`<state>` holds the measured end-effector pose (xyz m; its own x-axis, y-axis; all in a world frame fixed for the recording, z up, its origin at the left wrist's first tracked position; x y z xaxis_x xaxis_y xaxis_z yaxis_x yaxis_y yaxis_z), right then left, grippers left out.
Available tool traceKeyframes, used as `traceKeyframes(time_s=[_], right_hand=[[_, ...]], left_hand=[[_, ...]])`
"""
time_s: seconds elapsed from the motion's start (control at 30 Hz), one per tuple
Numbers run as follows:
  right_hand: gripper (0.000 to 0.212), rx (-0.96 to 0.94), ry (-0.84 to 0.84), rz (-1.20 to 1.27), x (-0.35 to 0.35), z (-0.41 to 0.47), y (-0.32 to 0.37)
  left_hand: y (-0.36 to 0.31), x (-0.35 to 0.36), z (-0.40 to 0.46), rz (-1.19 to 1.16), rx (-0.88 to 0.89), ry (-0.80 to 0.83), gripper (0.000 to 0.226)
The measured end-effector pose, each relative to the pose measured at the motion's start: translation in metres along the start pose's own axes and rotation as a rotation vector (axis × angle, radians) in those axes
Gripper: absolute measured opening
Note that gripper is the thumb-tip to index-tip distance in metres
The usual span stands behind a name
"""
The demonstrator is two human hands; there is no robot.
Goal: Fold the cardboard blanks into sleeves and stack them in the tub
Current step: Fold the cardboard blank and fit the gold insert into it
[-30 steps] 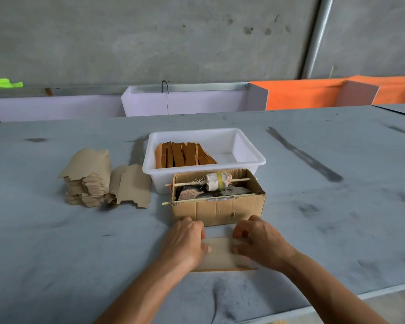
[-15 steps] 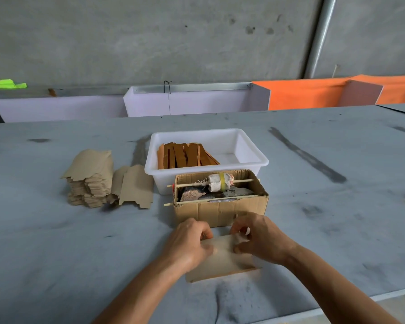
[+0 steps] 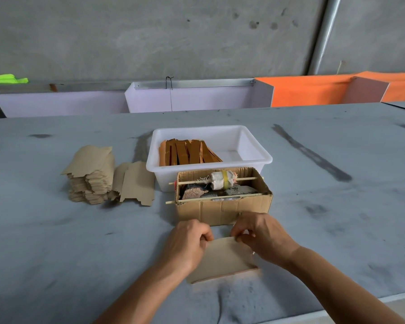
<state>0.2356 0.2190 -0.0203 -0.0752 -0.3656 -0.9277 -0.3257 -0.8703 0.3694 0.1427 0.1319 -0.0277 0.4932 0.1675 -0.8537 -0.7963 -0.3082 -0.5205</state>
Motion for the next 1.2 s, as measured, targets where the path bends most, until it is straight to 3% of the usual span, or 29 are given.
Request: traceKeyframes(time_s=[0.2, 0.27, 0.37, 0.53, 0.67, 0.77, 0.8, 0.87, 0.93, 1.03, 1.1, 1.2], right_hand=[[0.017, -0.225, -0.111, -0.192, -0.007, -0.011, 0.030], [0.022, -0.266, -0.162, -0.303, -0.007, -0.016, 0.037], [0.023, -0.271, -0.175, -0.467, -0.004, -0.018, 0.047], [0.022, -0.213, -0.129, -0.605, 0.006, -0.025, 0.053], [0.018, -0.124, -0.123, -0.666, 0.010, -0.027, 0.054], [0.033, -0.111, -0.185, -0.637, 0.008, -0.030, 0.059], [0.038, -0.107, -0.183, -0.640, 0.009, -0.031, 0.061], [0.030, -0.126, -0.172, -0.673, 0.012, -0.031, 0.063], [0.022, -0.128, -0.156, -0.667, 0.013, -0.033, 0.062], [0.025, -0.124, -0.183, -0.648, 0.011, -0.034, 0.058], [0.025, -0.118, -0.188, -0.603, 0.010, -0.033, 0.051], [0.028, -0.093, -0.184, -0.482, 0.011, -0.037, 0.034]], left_hand=[[-0.025, -0.002, -0.012, 0.221, 0.147, -0.038, 0.025], [-0.040, 0.001, -0.021, 0.352, 0.226, 0.003, 0.016], [-0.053, 0.003, -0.031, 0.549, 0.242, 0.019, 0.042], [-0.061, 0.017, -0.036, 0.742, 0.245, 0.138, 0.038], [-0.056, 0.021, -0.034, 0.690, 0.186, 0.154, 0.036], [-0.051, 0.023, -0.030, 0.731, 0.099, 0.158, 0.007], [-0.049, 0.029, -0.030, 0.699, 0.079, 0.202, 0.017], [-0.050, 0.024, -0.032, 0.632, 0.017, 0.205, 0.010], [-0.055, 0.019, -0.036, 0.615, 0.049, 0.143, 0.020], [-0.058, 0.018, -0.036, 0.607, 0.106, 0.057, 0.009], [-0.044, 0.024, -0.032, 0.560, 0.044, 0.116, 0.027], [-0.030, 0.022, -0.039, 0.539, 0.047, 0.057, 0.032]])
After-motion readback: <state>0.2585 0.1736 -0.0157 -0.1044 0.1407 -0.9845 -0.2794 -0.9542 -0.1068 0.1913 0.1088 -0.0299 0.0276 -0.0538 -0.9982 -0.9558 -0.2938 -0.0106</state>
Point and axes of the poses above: each hand's wrist, its own z-axis towards the middle knuckle, its own x-axis out of the palm, y = z × x, the point moved 10 cm from there along z, towards the middle knuckle, and after that the axes turned 14 degrees about y, right-handed, at the moved point
